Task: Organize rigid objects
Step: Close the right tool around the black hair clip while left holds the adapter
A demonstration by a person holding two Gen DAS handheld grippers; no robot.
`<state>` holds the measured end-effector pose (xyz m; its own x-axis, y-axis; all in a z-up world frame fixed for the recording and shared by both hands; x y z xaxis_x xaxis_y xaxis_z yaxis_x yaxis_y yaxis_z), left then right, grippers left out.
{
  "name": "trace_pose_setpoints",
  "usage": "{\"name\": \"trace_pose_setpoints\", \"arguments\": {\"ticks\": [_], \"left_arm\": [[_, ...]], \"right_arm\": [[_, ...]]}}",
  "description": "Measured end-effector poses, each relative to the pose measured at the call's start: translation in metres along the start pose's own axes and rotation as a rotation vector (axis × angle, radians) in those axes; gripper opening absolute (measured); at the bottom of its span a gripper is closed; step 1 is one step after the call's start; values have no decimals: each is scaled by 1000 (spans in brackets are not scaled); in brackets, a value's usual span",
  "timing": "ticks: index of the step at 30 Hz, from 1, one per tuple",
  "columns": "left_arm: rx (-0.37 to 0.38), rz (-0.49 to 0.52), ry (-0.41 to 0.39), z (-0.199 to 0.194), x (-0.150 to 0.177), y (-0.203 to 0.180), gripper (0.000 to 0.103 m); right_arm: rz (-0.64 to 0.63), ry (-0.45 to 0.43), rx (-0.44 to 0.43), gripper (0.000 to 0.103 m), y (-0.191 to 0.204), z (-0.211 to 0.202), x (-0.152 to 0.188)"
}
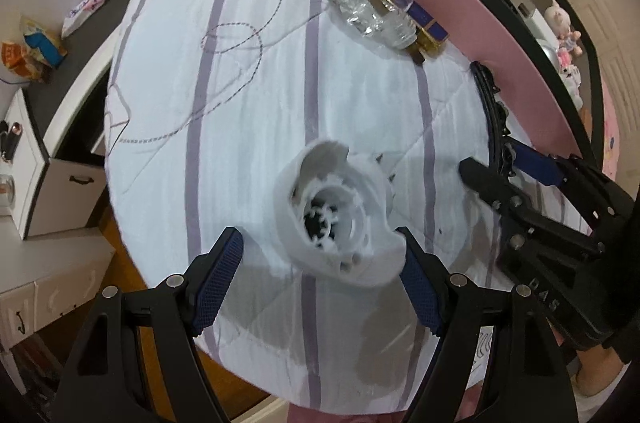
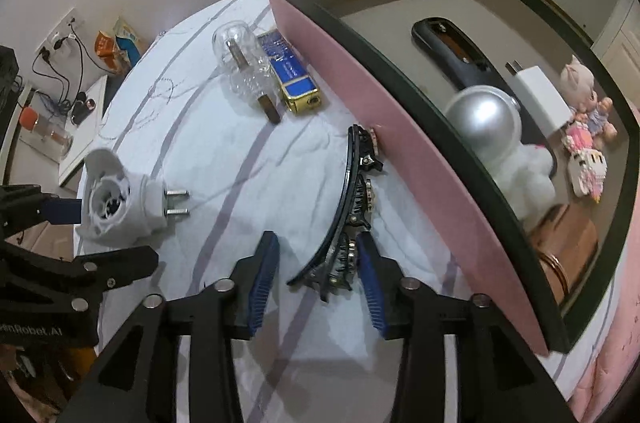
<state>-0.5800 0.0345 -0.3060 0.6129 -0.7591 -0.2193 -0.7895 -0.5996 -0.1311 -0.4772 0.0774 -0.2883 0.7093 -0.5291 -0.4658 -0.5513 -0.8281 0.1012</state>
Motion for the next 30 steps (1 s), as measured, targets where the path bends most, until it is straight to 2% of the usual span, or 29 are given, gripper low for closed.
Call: {"name": "trace_pose_setpoints", "arguments": {"ticks": [2,7,12,13,15,16,17,23,30], "left_arm": [[-12,13,-7,2,0,-1,77],[-19,42,-22,3,-2,-4,75],[-31,77,-32,-6,5,-13,59],[-34,81,-30,-6,4,-14,59],[-35,75,-30,-8,3,-18,59],[-27,78,-26,-8,2,-23,59],[-30,83,-29,-8,1,-24,58],[-4,105,-16,-14,8,-47,58],[14,113,-31,-32,6,-65,58]], "right_arm": [[-6,-3,2,61,5,5,-2],[-9,-19,31,63,4,8,-10],[-47,-35,38,63,8,11,-14],[-50,-29,36,61,8,11,-14],[-33,-23,17,46,5,8,-15],[-23,-19,7,30,2,7,-15],[-9,-9,-9,24,-2,7,-15],[70,33,-102,22,-11,-4,-9],[91,26,-131,22,-18,-27,-6]]}}
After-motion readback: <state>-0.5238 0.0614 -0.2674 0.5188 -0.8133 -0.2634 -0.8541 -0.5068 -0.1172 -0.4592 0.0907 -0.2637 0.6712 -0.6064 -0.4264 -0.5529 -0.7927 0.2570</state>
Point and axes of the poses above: each gripper's, at about its wrist camera, not at the fingertips, and z roughly the way its jaws point, y to its left, x to its underside, the point moved 9 cm from there along z, roughly the way its jaws point, and after that the axes turned 7 degrees about -y, right-handed, at the moved point
